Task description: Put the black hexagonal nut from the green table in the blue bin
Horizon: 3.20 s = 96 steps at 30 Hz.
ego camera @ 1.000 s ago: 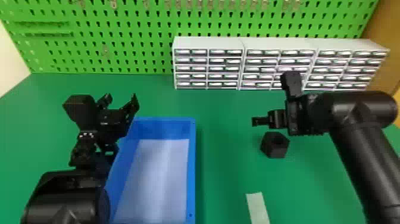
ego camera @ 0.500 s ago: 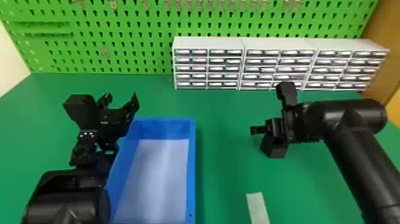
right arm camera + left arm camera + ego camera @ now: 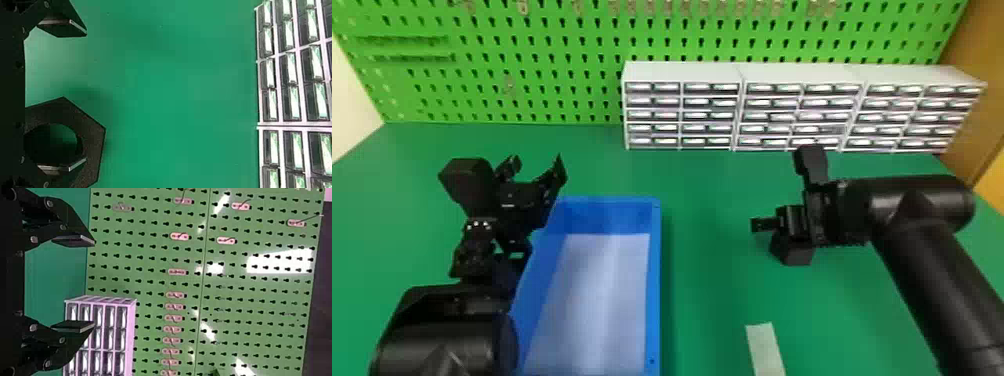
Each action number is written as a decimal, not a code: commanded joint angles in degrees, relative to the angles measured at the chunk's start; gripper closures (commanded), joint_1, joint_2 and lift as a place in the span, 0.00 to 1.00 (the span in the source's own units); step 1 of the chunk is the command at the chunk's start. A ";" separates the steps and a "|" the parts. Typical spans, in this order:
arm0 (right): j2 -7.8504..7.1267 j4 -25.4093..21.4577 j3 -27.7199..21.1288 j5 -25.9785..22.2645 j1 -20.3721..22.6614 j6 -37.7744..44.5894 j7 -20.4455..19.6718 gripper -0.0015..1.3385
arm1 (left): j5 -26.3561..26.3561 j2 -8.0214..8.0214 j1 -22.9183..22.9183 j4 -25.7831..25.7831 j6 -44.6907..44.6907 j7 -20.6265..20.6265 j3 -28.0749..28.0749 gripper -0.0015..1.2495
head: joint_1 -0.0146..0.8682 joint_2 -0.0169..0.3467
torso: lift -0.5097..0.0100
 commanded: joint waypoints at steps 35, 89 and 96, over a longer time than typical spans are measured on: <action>1.26 1.61 -2.31 4.47 2.68 0.72 0.38 0.78 | 0.27 -0.15 0.23 0.17 -1.44 0.39 0.69 0.41 | 0.79 0.19 | 0.79; 1.61 -22.47 -6.36 1.48 11.12 -21.25 0.38 0.78 | 0.44 -0.15 0.84 0.17 -1.62 0.91 0.52 0.41 | 0.79 0.19 | 0.79; 1.26 -23.87 -4.86 -0.63 12.79 -29.07 0.38 0.78 | 0.53 -0.15 0.93 0.17 -1.62 0.91 0.34 0.41 | 0.79 0.19 | 0.79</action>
